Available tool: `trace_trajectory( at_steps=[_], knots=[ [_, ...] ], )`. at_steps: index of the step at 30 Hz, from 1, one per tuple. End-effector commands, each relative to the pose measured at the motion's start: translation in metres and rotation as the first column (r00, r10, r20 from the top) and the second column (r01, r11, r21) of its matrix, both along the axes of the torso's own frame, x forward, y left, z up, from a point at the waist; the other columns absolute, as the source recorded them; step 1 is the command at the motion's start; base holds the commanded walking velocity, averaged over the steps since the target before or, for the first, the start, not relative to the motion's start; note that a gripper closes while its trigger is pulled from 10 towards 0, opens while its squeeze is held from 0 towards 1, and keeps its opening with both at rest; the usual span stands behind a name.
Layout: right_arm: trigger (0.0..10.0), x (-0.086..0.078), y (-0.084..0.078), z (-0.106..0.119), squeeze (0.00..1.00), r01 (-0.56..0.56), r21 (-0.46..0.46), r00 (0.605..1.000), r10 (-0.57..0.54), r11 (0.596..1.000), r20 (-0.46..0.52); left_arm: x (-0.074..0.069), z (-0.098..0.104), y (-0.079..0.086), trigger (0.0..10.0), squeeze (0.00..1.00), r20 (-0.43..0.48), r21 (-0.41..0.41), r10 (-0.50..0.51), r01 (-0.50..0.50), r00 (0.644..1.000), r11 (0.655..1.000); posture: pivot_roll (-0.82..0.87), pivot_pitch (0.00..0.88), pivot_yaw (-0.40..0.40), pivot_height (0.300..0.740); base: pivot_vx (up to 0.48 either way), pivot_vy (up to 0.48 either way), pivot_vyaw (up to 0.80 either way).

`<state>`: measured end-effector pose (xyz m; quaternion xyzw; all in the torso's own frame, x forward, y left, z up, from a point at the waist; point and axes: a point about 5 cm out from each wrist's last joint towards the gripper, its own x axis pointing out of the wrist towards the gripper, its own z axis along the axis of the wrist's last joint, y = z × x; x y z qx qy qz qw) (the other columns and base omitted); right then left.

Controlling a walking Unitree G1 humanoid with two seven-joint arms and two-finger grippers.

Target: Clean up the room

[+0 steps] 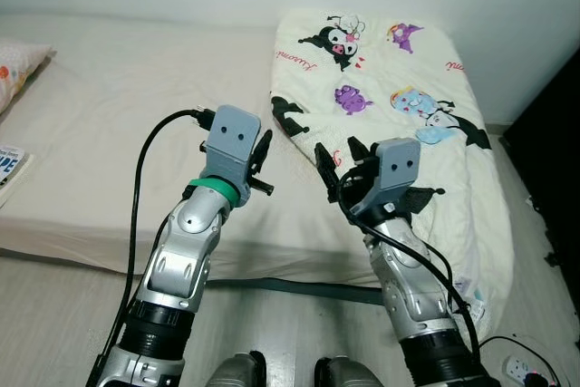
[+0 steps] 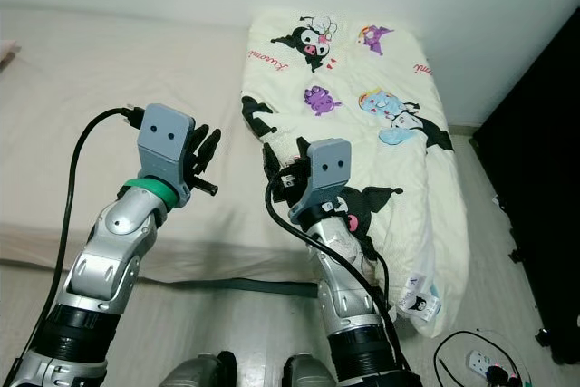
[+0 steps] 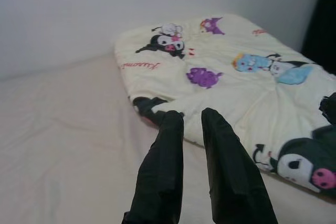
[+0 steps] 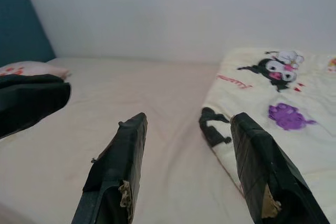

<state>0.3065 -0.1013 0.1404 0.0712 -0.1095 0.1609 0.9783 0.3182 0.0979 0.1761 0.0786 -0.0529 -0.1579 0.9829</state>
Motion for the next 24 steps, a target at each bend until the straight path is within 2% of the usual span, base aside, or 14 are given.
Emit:
trace_trajectory(
  at_steps=[1,6,24],
  knots=[
    [10.0,-0.001,-0.004,-0.006,0.00,0.023,0.019,0.999,-0.023,1.000,-0.029,-0.003,-0.003,0.000,10.0,0.00,-0.005,0.002,-0.011,0.011,1.000,1.000,-0.05,0.031,0.071,0.716,0.000,0.000,0.00],
    [10.0,0.002,-0.011,-0.005,0.00,0.087,0.029,0.996,-0.086,0.996,-0.032,-0.004,-0.005,-0.001,10.0,0.00,-0.013,0.005,-0.020,0.020,1.000,1.000,-0.05,0.034,0.073,0.691,0.000,0.000,0.00],
    [10.0,0.008,-0.033,0.002,0.00,0.142,0.008,0.990,-0.142,0.990,-0.010,-0.007,-0.006,-0.005,10.0,0.00,-0.011,0.003,-0.031,0.031,0.999,1.000,-0.06,0.046,0.065,0.621,0.000,0.000,0.00]
  ],
)
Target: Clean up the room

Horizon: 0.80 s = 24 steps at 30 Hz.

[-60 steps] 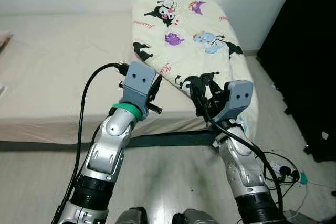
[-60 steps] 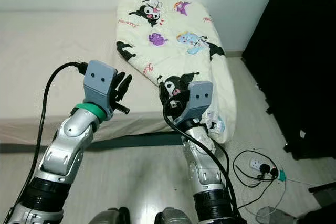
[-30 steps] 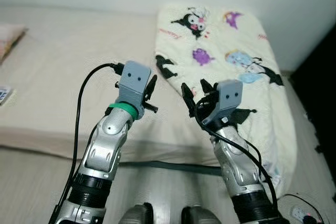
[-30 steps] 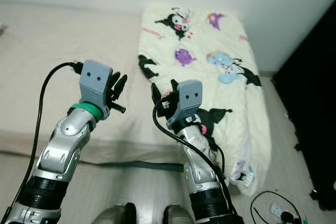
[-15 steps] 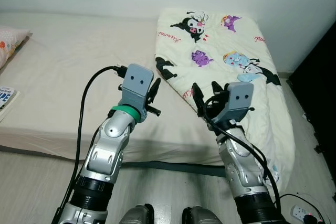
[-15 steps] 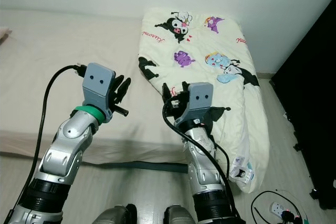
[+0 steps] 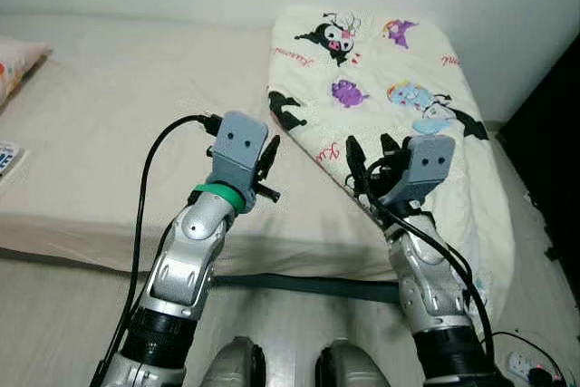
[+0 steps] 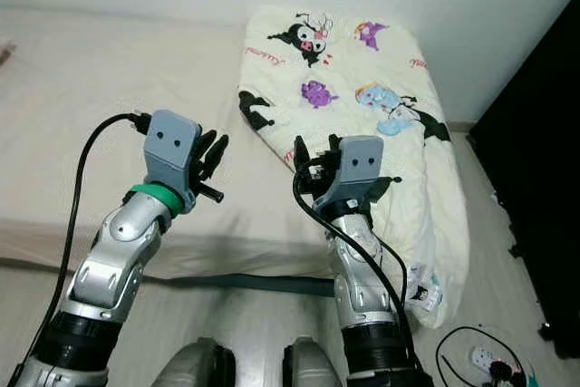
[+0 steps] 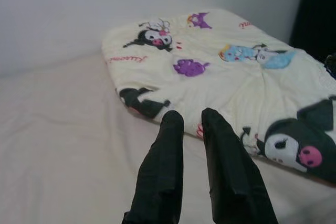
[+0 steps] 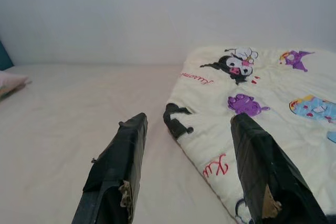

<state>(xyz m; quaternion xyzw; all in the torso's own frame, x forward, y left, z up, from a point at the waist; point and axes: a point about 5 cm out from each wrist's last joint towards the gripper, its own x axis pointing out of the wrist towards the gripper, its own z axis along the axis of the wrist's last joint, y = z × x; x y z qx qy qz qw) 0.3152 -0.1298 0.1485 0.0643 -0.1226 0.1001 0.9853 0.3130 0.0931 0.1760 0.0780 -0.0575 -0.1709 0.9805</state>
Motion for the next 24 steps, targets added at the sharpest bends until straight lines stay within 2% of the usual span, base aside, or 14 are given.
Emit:
trace_trajectory(
  at_steps=[1,13,20,24],
  knots=[
    [10.0,0.000,-0.006,-0.006,0.00,0.025,0.007,0.999,-0.025,1.000,-0.025,-0.002,-0.006,0.000,10.0,0.00,-0.019,0.005,-0.004,0.004,1.000,1.000,-0.06,0.047,0.066,0.616,0.000,0.000,0.00],
    [10.0,0.004,-0.019,-0.002,0.00,0.058,0.001,0.998,-0.058,0.998,-0.015,-0.003,-0.006,0.001,10.0,0.00,-0.021,0.007,-0.003,0.003,1.000,1.000,-0.05,0.055,0.070,0.581,0.000,0.000,0.00],
    [10.0,0.011,-0.027,0.003,0.00,0.039,-0.007,0.999,-0.039,0.999,-0.006,-0.006,-0.004,0.003,10.0,0.00,-0.024,0.013,0.002,-0.002,1.000,1.000,-0.03,0.099,0.067,0.556,0.000,0.000,0.00],
    [10.0,0.015,-0.029,0.001,0.00,0.024,-0.031,0.999,-0.025,0.999,-0.022,-0.012,-0.009,0.010,10.0,0.00,-0.042,0.027,0.021,-0.020,0.999,0.999,-0.01,0.128,0.062,0.541,0.000,0.000,0.00]
  ],
)
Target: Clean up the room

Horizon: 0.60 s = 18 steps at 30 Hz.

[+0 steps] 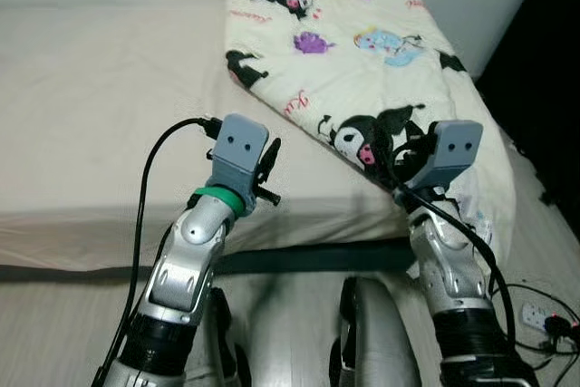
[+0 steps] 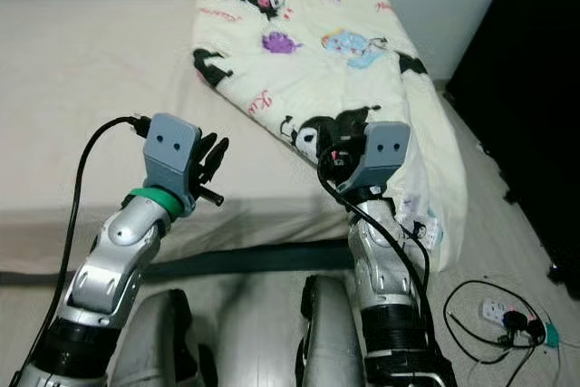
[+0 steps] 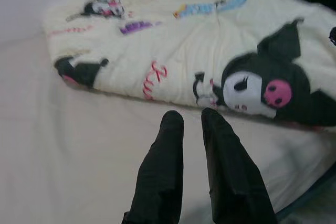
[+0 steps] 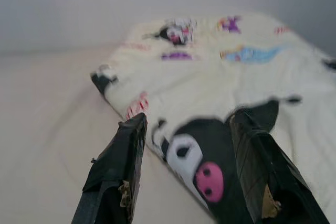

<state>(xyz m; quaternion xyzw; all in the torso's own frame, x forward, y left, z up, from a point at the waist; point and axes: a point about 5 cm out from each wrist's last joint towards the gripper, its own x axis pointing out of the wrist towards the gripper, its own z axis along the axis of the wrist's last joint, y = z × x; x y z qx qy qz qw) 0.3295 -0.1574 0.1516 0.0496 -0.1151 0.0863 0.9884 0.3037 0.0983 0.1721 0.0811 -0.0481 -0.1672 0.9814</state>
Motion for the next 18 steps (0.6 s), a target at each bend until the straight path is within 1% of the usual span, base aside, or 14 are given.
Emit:
trace_trajectory(
  at_steps=[1,3,6,8,9,10,11,12,14,15,16,17,18],
  knots=[
    [10.0,0.003,-0.002,-0.003,0.00,-0.003,-0.007,1.000,0.003,1.000,-0.012,-0.003,-0.006,0.006,10.0,0.00,-0.029,0.023,0.016,-0.015,0.999,1.000,-0.01,0.136,0.062,0.536,0.000,0.000,0.00],
    [10.0,0.004,-0.004,-0.003,0.00,0.005,-0.010,1.000,-0.005,1.000,-0.016,-0.004,-0.007,0.007,10.0,0.00,-0.031,0.025,0.017,-0.017,0.999,1.000,0.00,0.138,0.060,0.531,0.000,0.000,0.00],
    [10.0,0.008,-0.018,-0.005,0.00,0.053,-0.010,0.998,-0.054,0.999,-0.029,-0.004,-0.007,0.007,10.0,0.00,-0.032,0.027,0.019,-0.018,0.999,0.999,0.00,0.132,0.063,0.516,0.000,0.000,0.00],
    [10.0,0.009,-0.021,-0.005,0.00,0.063,-0.010,0.998,-0.064,0.998,-0.030,-0.004,-0.007,0.007,10.0,0.00,-0.032,0.027,0.019,-0.018,0.999,0.999,0.00,0.132,0.063,0.511,0.000,0.000,0.00],
    [10.0,0.009,-0.027,-0.003,0.00,0.086,-0.007,0.996,-0.086,0.996,-0.023,-0.003,-0.006,0.006,10.0,0.00,-0.030,0.027,0.017,-0.016,0.999,1.000,0.00,0.130,0.064,0.511,0.000,0.000,0.00],
    [10.0,0.009,-0.027,-0.003,0.00,0.086,-0.007,0.996,-0.086,0.996,-0.023,-0.003,-0.006,0.006,10.0,0.00,-0.030,0.027,0.017,-0.016,0.999,1.000,0.00,0.130,0.064,0.511,0.000,0.000,0.00],
    [10.0,0.010,-0.033,0.000,0.00,0.112,-0.007,0.994,-0.112,0.994,-0.009,-0.002,-0.005,0.006,10.0,0.00,-0.028,0.029,0.015,-0.014,0.999,0.999,-0.01,0.126,0.066,0.511,0.000,0.000,0.00],
    [10.0,0.011,-0.044,0.006,0.00,0.164,-0.012,0.986,-0.163,0.986,0.016,-0.002,-0.004,0.006,10.0,0.00,-0.026,0.031,0.012,-0.011,1.000,0.999,-0.01,0.124,0.067,0.511,0.000,0.000,0.00],
    [10.0,0.010,-0.060,0.016,0.00,0.237,-0.036,0.970,-0.234,0.971,0.070,-0.001,-0.003,0.006,10.0,0.00,-0.025,0.034,0.011,-0.010,1.000,0.999,0.00,0.122,0.068,0.511,0.000,0.000,0.00],
    [10.0,0.010,-0.060,0.016,0.00,0.237,-0.036,0.970,-0.234,0.971,0.070,-0.001,-0.003,0.006,10.0,0.00,-0.025,0.034,0.011,-0.010,1.000,0.999,0.00,0.122,0.068,0.511,0.000,0.000,0.00],
    [10.0,0.009,-0.068,0.022,0.00,0.267,-0.049,0.960,-0.261,0.962,0.100,-0.001,-0.003,0.006,10.0,0.00,-0.024,0.034,0.011,-0.010,1.000,0.999,0.00,0.120,0.069,0.511,0.000,0.000,0.00],
    [10.0,0.009,-0.068,0.022,0.00,0.267,-0.049,0.960,-0.261,0.962,0.100,-0.001,-0.003,0.006,10.0,0.00,-0.024,0.034,0.011,-0.010,1.000,0.999,0.00,0.120,0.069,0.511,0.000,0.000,0.00],
    [10.0,0.008,-0.073,0.026,0.00,0.282,-0.057,0.954,-0.274,0.958,0.118,-0.001,-0.003,0.007,10.0,0.00,-0.024,0.035,0.011,-0.010,1.000,0.999,0.00,0.120,0.069,0.511,0.000,0.000,0.00]
  ],
)
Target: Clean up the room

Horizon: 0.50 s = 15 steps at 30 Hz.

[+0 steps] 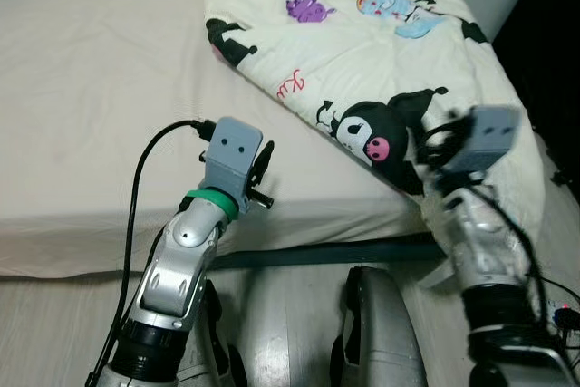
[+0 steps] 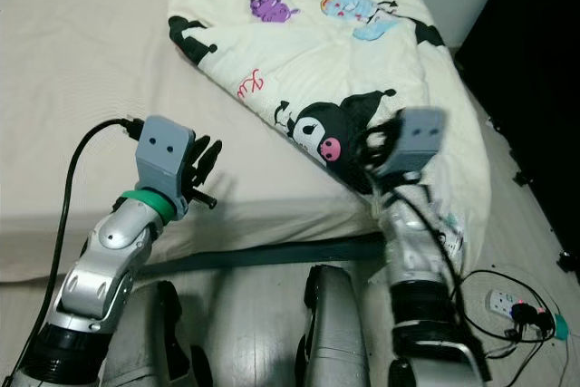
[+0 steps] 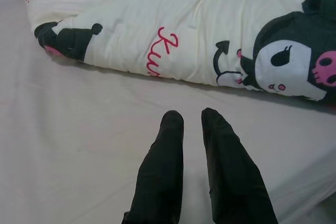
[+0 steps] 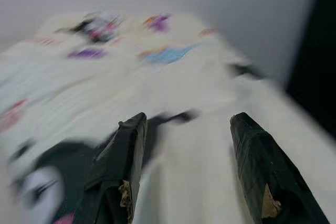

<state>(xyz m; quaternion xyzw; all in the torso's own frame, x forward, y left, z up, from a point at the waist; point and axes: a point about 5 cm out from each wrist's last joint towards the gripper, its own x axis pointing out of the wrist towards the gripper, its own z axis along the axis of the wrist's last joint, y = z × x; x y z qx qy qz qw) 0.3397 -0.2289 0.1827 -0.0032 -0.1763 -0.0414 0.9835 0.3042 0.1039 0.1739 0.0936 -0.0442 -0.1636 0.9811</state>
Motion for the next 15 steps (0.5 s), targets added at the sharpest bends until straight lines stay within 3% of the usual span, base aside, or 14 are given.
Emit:
trace_trajectory(
  at_steps=[1,2,3,4,5,6,8,12,15],
  knots=[
    [10.0,-0.003,-0.010,-0.001,0.00,0.036,-0.018,0.999,-0.036,0.999,0.000,-0.002,-0.004,0.001,10.0,0.00,-0.022,0.010,0.003,-0.002,1.000,1.000,-0.01,0.120,0.072,0.511,0.000,0.000,0.00],
    [10.0,-0.003,-0.010,-0.001,0.00,0.036,-0.018,0.999,-0.036,0.999,0.000,-0.002,-0.004,0.001,10.0,0.00,-0.022,0.010,0.003,-0.002,1.000,1.000,-0.01,0.120,0.072,0.511,0.000,0.000,0.00],
    [10.0,-0.004,-0.023,0.000,0.00,0.074,-0.018,0.997,-0.074,0.997,-0.004,-0.002,-0.004,0.002,10.0,0.00,-0.022,0.012,0.002,-0.002,1.000,1.000,0.00,0.119,0.076,0.511,0.000,0.000,0.00],
    [10.0,-0.004,-0.023,0.000,0.00,0.074,-0.018,0.997,-0.074,0.997,-0.004,-0.002,-0.004,0.002,10.0,0.00,-0.022,0.012,0.002,-0.002,1.000,1.000,0.00,0.119,0.076,0.511,0.000,0.000,0.00],
    [10.0,-0.004,-0.039,-0.002,0.00,0.105,0.007,0.994,-0.105,0.994,-0.023,-0.002,-0.004,0.002,10.0,0.00,-0.023,0.014,-0.001,0.001,1.000,1.000,0.00,0.120,0.078,0.511,0.000,0.000,0.00],
    [10.0,-0.004,-0.039,-0.002,0.00,0.105,0.007,0.994,-0.105,0.994,-0.023,-0.002,-0.004,0.002,10.0,0.00,-0.023,0.014,-0.001,0.001,1.000,1.000,0.00,0.120,0.078,0.511,0.000,0.000,0.00],
    [10.0,-0.003,-0.058,-0.017,0.00,0.095,0.097,0.990,-0.084,0.991,-0.115,-0.002,-0.003,0.002,10.0,0.00,-0.023,0.018,-0.004,0.004,1.000,1.000,0.00,0.123,0.093,0.511,0.000,0.000,0.00],
    [10.0,-0.001,-0.059,-0.028,0.00,0.059,0.150,0.985,-0.033,0.987,-0.170,-0.001,-0.002,0.003,10.0,0.00,-0.023,0.019,-0.006,0.006,1.000,1.000,0.00,0.126,0.099,0.511,0.000,0.000,0.00],
    [10.0,0.004,-0.051,-0.057,0.00,-0.047,0.303,0.944,0.141,0.952,-0.297,0.000,-0.001,0.004,10.0,0.00,-0.023,0.024,-0.010,0.010,1.000,1.000,0.01,0.131,0.119,0.511,0.000,0.000,0.00]
  ],
)
